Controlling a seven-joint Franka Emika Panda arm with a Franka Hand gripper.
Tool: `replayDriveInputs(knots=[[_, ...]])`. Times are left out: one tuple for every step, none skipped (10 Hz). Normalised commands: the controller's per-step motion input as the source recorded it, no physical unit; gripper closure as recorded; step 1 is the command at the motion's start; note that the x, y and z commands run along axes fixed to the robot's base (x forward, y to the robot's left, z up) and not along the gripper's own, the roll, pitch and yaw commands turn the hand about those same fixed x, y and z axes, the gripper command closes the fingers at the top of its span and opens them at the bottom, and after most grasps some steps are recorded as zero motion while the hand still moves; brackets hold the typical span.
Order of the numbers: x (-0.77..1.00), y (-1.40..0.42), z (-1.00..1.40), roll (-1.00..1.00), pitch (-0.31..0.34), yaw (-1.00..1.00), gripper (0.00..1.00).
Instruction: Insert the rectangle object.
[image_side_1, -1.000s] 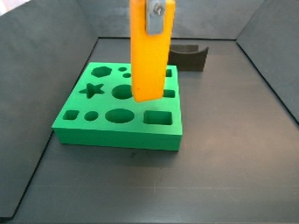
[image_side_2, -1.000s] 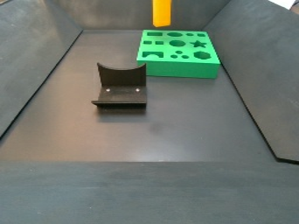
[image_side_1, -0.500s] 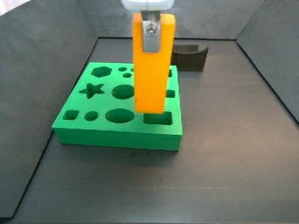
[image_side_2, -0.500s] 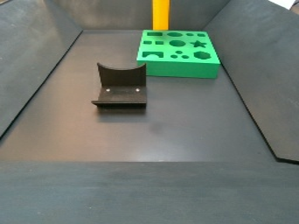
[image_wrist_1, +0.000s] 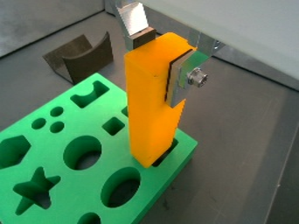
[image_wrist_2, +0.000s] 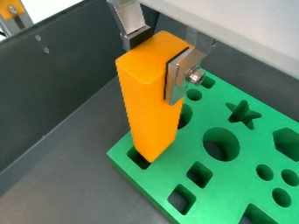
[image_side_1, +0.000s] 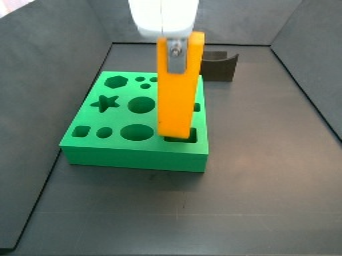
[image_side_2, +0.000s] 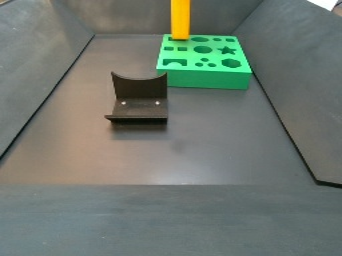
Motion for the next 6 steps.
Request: replayDriveInputs(knots=[[0.15, -0.08, -0.36, 0.00, 0.000, 0.00, 1.00], [0.33, 0.00, -0.35, 0.00, 0.027, 0.00, 1.00], [0.47, 0.00, -0.36, 0.00, 0.083, 0.00, 1.00], [0.53, 0.00, -0.37, 0.01, 0.110, 0.00, 1.00], [0.46, 0.00, -0.38, 0.04, 0.107, 0.00, 1.00], [0.28, 0.00, -0.42, 0.05, 0.049, 0.00, 1.00]])
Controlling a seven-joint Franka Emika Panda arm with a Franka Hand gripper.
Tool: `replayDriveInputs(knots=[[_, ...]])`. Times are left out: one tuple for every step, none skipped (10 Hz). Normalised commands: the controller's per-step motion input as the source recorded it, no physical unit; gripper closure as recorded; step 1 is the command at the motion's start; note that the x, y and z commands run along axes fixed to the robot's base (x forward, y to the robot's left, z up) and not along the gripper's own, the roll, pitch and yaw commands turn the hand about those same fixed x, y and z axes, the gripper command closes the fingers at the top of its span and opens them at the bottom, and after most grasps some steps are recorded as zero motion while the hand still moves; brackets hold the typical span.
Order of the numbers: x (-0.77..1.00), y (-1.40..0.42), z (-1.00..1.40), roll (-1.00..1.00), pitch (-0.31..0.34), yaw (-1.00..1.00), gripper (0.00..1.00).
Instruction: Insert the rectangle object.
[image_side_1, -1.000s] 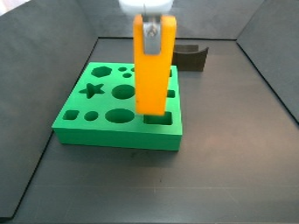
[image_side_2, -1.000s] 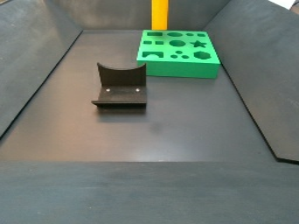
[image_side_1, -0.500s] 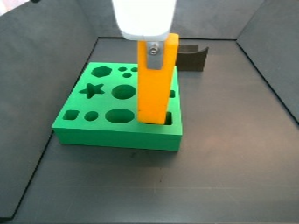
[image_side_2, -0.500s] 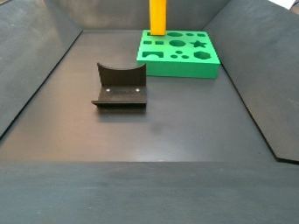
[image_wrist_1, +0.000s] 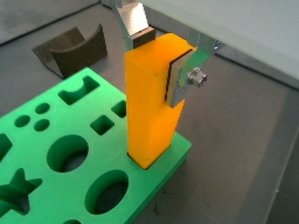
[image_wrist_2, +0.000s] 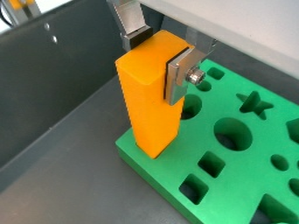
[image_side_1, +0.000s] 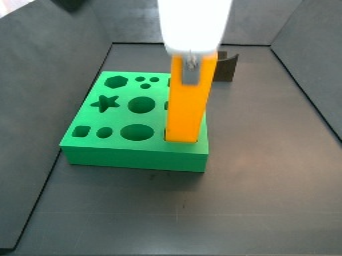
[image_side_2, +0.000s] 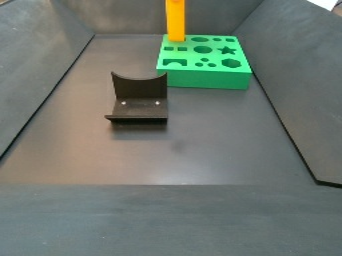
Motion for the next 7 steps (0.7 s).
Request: replayDriveInputs(knots=[[0.10, -0.03, -0.44, 0.10, 0.000, 0.00, 1.00], [0.00, -0.07, -0.49, 0.24, 0.000, 0.07, 1.00], [0.00, -0.05, -0.37, 0.19, 0.000, 0.06, 1.00], [0.00, -0.05, -0.43, 0.15, 0.000, 0.05, 1.00], [0.00, 0.00, -0.34, -0.05, -0.114, 0.00, 1.00], [0.09, 0.00, -0.33, -0.10, -0.063, 0.00, 1.00], [0.00, -0.05, -0.14, 0.00, -0.061, 0.00, 1.00]])
